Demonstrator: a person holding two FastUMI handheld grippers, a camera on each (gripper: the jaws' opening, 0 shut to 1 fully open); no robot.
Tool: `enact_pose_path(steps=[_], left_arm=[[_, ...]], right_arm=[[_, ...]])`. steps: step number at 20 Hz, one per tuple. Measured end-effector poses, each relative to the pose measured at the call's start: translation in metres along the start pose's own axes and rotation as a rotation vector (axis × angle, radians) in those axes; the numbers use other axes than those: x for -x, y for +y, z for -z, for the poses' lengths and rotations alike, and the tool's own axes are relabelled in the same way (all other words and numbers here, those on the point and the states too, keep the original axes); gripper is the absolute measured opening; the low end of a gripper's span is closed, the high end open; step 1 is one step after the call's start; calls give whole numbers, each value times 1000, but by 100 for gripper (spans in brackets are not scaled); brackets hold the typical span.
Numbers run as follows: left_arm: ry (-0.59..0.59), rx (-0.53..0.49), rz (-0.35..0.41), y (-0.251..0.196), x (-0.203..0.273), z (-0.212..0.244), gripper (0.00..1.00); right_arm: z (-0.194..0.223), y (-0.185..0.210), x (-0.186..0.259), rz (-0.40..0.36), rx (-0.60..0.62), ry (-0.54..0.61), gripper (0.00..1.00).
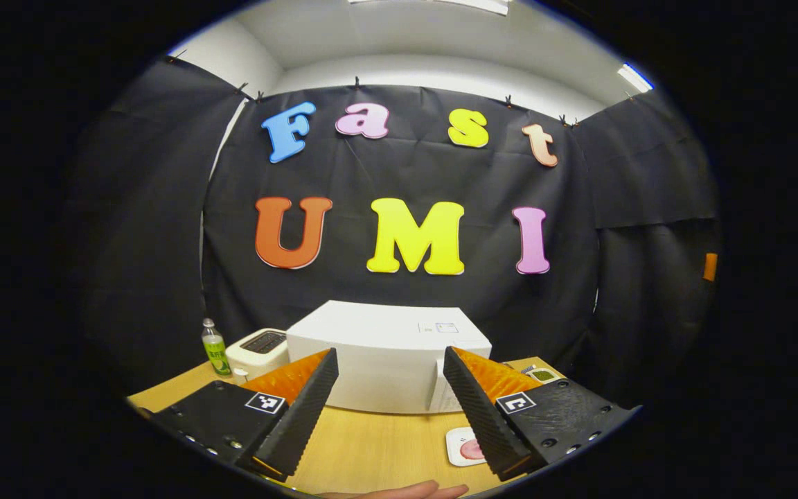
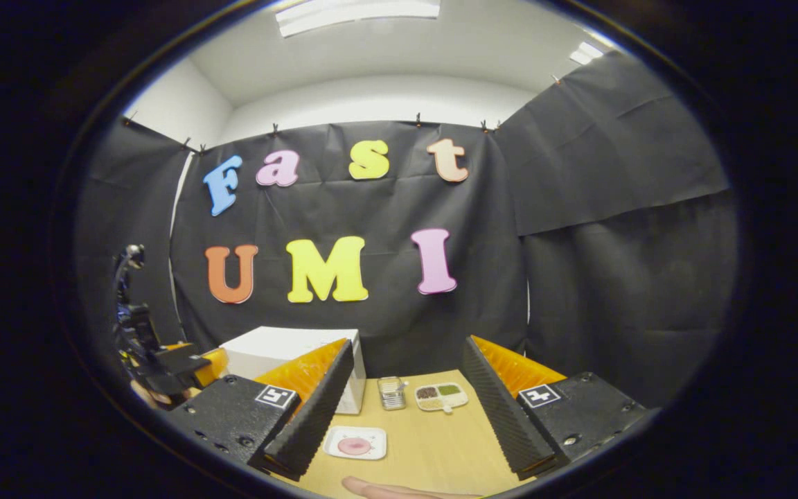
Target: Open the microwave oven with the left hand, put the food in, and close the microwave oven.
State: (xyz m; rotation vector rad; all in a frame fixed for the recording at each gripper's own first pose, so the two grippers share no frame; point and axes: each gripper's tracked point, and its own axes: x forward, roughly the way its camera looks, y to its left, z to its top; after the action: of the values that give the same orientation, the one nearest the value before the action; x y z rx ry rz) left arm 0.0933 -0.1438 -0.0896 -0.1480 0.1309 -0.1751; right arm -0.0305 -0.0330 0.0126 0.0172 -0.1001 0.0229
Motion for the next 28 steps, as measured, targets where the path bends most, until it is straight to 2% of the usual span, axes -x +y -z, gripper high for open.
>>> enact_pose_path(steps=[1,2,5,7,8,9,11,12,21,22,23,24,25,27,28], left_arm=[[3,-5,12,-7,-12,10,85],[9,-6,27,-15,-24,19,95],[51,30,89,-44,-58,58,94],[86,25,99,-54,-80,83,94],[96,12,95,-57,-91,92,93],[106,0,89,-59,-101,102,93],[125,-16,78,-62,-118,122,93],[133,-21,75,-63,-126,130,94],[129,-22,43,-66,-179,173,93],[129,-14,47,-67,-184,176,80],[127,-5,62,-71,-188,179,79],[121,-6,61,-72,-191,180,73],[110,-7,52,-67,-192,179,61],[103,4,40,-62,-197,181,49],[101,1,52,-63,-196,181,47]], right_arm=[[0,0,0,-6,-2,-6,100],[0,-2,0,-8,-5,-10,93],[3,-4,-3,-24,-12,-15,93],[6,-7,-5,-34,-22,-12,94],[8,-9,-7,-36,-24,-11,94],[9,-12,-7,-39,-23,-14,100],[10,-17,-9,-44,-23,-20,100],[14,-21,-10,-42,-22,-17,94],[41,-51,-26,-14,-21,24,94],[44,-54,-27,-7,-24,28,94],[45,-56,-29,-2,-25,28,100],[47,-58,-31,3,-25,26,100],[46,-58,-31,3,-26,25,100],[46,-53,-31,-21,-33,18,100],[45,-48,-30,-42,-39,10,100]])
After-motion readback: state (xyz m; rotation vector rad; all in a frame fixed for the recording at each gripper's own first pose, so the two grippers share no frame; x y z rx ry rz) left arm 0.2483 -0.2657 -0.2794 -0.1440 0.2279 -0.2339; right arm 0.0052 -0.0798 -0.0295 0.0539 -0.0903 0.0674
